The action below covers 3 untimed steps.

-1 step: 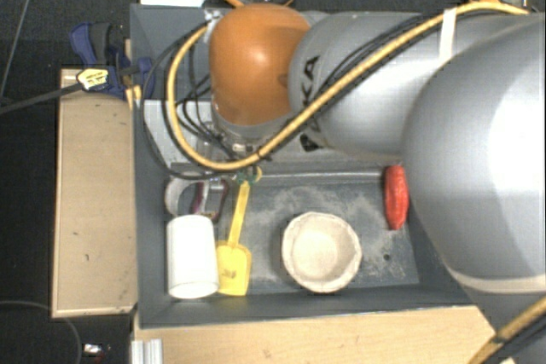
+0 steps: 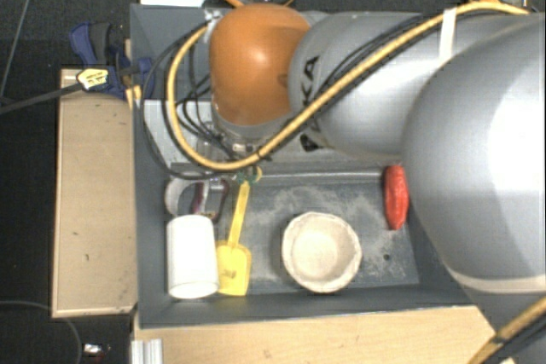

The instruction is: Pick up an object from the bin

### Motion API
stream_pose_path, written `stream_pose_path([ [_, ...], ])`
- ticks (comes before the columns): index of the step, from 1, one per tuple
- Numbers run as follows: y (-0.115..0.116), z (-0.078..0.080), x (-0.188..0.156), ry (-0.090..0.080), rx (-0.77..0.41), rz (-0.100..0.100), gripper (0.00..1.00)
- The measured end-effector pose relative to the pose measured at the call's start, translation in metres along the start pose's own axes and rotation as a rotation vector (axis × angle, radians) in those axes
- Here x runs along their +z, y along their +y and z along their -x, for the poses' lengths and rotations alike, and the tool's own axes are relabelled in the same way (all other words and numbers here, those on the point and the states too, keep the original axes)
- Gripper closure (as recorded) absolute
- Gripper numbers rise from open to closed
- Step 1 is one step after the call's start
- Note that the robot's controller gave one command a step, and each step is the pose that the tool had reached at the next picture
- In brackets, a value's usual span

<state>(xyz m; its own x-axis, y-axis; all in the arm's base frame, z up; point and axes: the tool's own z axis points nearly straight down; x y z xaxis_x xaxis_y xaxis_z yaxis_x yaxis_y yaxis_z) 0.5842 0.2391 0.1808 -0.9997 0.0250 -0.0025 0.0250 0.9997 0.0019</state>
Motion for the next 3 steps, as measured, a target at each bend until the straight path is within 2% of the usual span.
stream_pose_path([
  [1, -0.023, -0.023, 0.059, 0.000, -0.344, 0.000, 0.00],
  [2, -0.008, -0.001, 0.057, -0.006, -0.254, 0.001, 1.00],
  [3, -0.008, -0.001, 0.057, -0.006, -0.252, 0.002, 1.00],
])
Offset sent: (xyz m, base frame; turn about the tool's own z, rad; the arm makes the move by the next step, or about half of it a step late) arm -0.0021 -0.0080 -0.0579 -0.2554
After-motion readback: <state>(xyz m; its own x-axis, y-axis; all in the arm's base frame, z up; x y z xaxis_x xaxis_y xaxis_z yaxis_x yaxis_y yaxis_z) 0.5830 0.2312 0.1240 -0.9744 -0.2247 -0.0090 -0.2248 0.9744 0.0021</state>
